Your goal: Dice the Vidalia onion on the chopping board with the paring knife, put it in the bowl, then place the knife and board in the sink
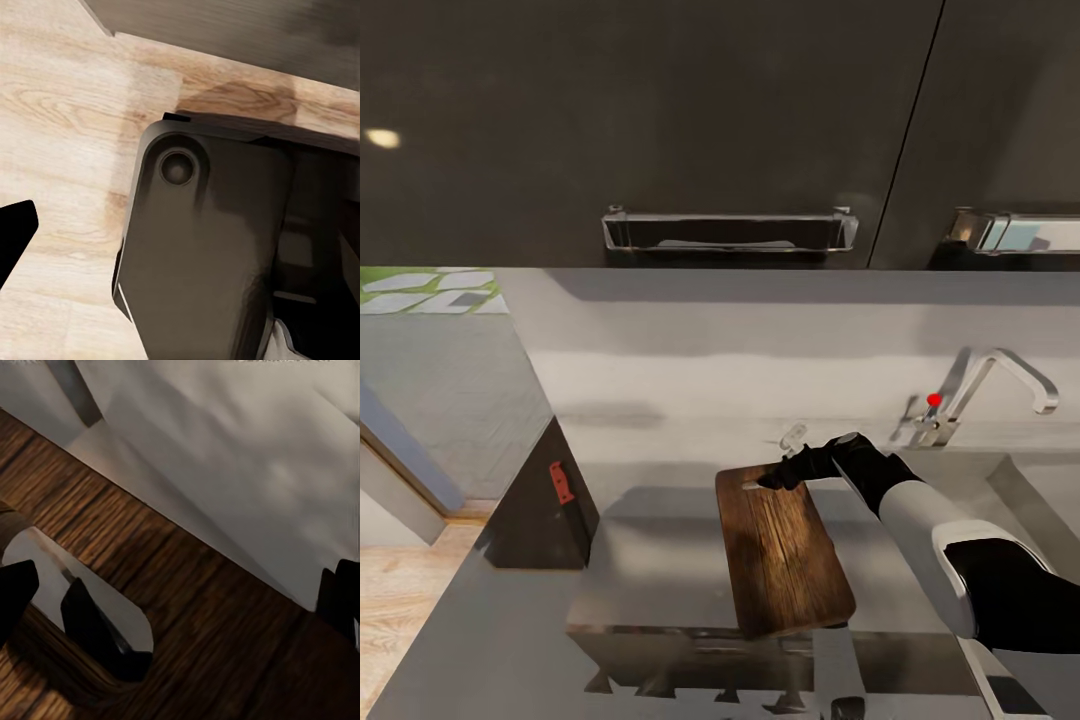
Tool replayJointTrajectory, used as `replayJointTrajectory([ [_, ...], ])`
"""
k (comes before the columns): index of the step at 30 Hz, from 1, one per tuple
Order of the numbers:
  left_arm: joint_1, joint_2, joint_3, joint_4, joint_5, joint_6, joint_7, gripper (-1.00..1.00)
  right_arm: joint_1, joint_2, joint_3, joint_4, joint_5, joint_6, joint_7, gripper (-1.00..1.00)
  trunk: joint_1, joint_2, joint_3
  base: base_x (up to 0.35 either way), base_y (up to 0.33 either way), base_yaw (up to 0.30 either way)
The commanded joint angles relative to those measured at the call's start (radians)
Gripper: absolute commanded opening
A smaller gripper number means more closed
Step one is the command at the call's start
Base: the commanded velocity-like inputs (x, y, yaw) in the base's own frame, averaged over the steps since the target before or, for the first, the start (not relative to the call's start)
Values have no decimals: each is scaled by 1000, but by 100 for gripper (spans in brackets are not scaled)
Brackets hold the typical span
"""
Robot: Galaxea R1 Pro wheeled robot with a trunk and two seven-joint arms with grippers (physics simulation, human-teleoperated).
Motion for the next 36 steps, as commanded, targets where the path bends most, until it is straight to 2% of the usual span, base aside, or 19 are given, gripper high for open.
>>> replayJointTrajectory([
  [1,0,0,1,-1,4,-1,0,100,0,-1,15,7,9,10,3,100,1,-1,-2,0,0,0],
  [23,0,0,1,-1,4,-1,0,100,0,-7,15,10,10,9,-1,100,1,-1,-3,0,0,0],
  [36,0,-2,0,-1,4,-1,0,100,0,-9,15,19,10,9,-1,100,1,-1,-11,0,0,0],
])
